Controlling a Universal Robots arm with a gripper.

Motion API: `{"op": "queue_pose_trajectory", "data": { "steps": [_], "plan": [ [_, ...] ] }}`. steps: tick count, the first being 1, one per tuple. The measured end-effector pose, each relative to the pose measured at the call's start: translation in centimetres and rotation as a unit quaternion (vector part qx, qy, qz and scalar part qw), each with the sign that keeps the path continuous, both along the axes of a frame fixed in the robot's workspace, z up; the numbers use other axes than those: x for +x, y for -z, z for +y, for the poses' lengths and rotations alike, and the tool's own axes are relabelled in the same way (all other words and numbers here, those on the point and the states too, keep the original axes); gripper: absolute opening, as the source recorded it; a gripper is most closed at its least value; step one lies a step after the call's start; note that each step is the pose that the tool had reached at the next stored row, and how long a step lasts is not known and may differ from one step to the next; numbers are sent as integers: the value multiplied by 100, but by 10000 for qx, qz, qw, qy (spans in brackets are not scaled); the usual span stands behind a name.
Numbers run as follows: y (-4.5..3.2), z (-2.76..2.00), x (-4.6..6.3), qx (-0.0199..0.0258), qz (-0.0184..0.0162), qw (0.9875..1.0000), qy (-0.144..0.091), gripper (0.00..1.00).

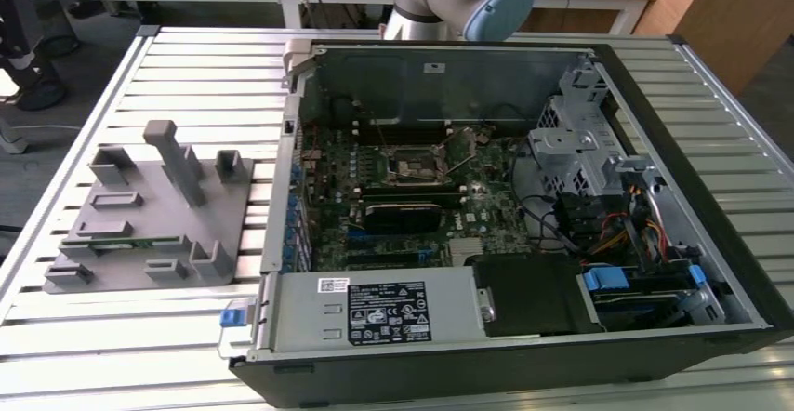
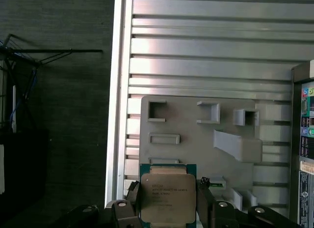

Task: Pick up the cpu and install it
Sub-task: 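Pick up the cpu and move it towards the insertion slot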

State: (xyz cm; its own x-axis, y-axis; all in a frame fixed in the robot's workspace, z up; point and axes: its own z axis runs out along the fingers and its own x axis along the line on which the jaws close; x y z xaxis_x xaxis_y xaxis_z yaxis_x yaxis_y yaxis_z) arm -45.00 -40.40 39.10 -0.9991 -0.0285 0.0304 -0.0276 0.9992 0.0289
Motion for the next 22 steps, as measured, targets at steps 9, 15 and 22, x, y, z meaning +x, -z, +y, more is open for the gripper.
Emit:
{"op": "queue_pose_trajectory", "data": {
  "steps": [9, 15, 22],
  "plan": [
    [-1, -55, 16, -1, 1, 10000, 0, 54],
    [0, -79, 76, 0, 2, 10000, 0, 54],
    [0, -98, 194, 0, 6, 10000, 0, 54]
  ]
}}
